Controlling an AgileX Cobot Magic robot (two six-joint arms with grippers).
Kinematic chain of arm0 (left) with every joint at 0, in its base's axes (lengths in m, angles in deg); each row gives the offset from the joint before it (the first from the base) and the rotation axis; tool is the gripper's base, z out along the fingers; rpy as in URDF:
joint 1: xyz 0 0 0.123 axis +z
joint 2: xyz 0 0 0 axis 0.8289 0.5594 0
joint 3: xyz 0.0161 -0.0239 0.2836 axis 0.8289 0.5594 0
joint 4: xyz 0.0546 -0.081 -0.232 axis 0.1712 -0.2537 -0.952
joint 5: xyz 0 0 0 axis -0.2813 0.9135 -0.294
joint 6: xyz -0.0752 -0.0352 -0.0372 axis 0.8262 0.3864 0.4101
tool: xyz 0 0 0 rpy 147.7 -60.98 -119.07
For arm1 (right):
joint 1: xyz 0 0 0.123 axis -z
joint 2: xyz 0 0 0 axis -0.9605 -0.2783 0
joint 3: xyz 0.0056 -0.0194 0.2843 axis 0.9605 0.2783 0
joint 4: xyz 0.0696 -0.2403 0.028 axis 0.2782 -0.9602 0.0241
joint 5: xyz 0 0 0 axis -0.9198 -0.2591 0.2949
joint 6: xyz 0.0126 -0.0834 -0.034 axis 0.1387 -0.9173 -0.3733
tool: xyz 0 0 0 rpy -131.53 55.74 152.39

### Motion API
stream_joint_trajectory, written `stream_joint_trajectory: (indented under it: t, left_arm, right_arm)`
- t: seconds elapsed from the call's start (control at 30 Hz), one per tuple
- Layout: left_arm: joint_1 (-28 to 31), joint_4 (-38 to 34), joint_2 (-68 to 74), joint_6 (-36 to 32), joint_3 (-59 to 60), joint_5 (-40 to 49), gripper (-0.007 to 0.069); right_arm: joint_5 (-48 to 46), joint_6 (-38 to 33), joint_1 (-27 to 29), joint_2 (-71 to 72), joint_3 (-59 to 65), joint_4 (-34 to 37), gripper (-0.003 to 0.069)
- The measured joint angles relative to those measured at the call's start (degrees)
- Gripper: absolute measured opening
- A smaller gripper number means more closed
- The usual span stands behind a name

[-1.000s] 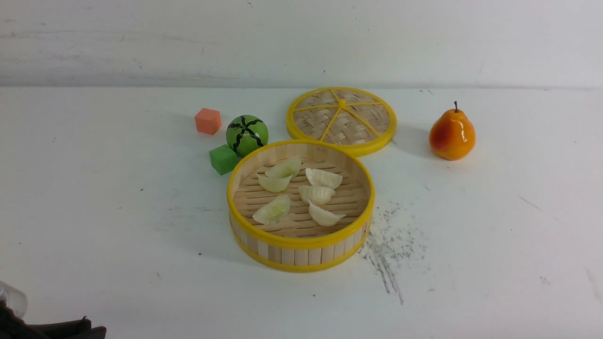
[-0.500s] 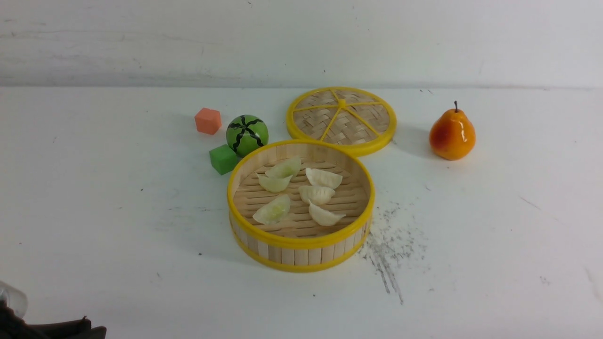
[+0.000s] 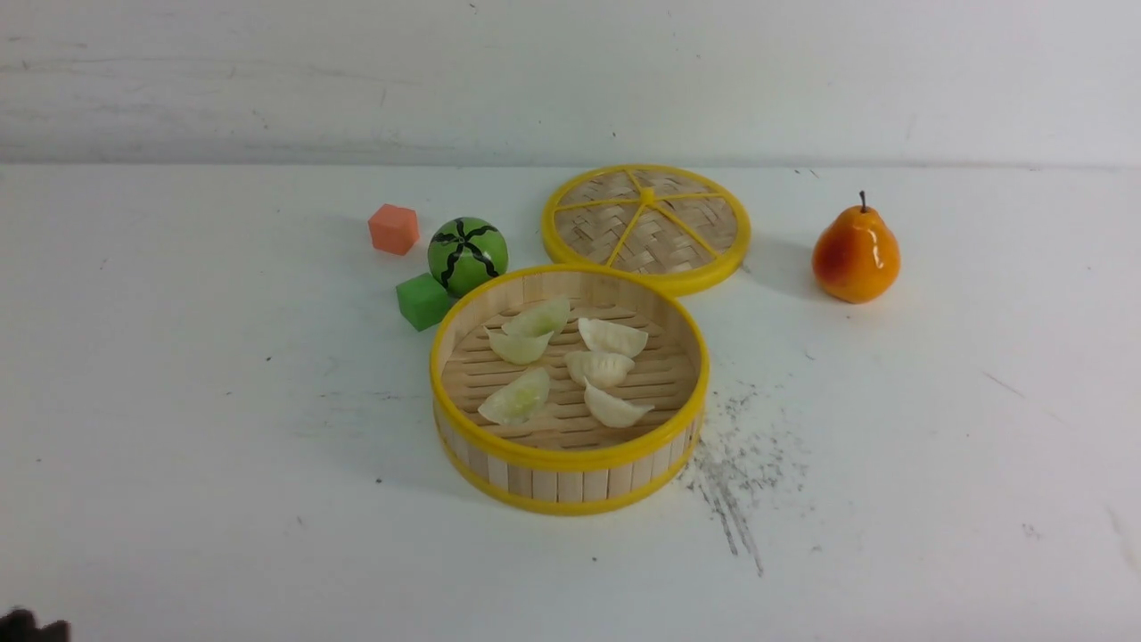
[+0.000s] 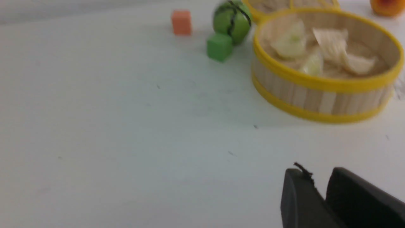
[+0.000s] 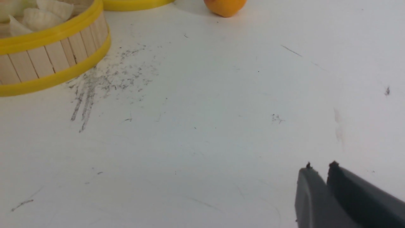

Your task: Put the dumplings into the steamer on the white table.

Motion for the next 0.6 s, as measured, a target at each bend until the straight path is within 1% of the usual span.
stream_joint_trajectory:
  t: [0.13,0.23,0.3,0.33,0.37,0.43,0.6]
  left_arm:
    - [5.55,0.13,-3.86,2.87,2.55,-2.13,0.0132]
    - [9.10,0.32,-4.00,6.65,6.14,-2.91,0.0122]
    - [10.46,0.11,-4.00,10.02,11.14,-3.95,0.0084]
    - [10.63,0.07,-4.00,10.59,12.18,-4.24,0.0070]
    - [10.68,0.01,-4.00,11.09,13.49,-4.18,0.0039]
    - [10.74,0.07,-4.00,10.61,14.06,-4.18,-0.0007]
    - [10.62,-1.21,-4.00,6.69,14.14,-4.25,-0.0013]
  right_arm:
    - [0.00,0.00,0.05,0.00,0.00,0.00,0.0080]
    - [0.00,0.00,0.05,0.00,0.00,0.00,0.0083]
    - [0.00,0.00,0.05,0.00,0.00,0.00,0.0084]
    - [0.00,0.00,0.05,0.00,0.00,0.00,0.0086]
    - [-0.05,0.00,0.05,0.00,0.00,-0.01,0.0089]
    - [-0.05,0.00,0.05,0.00,0.00,-0.01,0.0092]
    - [-0.05,0.00,0.05,0.00,0.00,-0.01,0.0097]
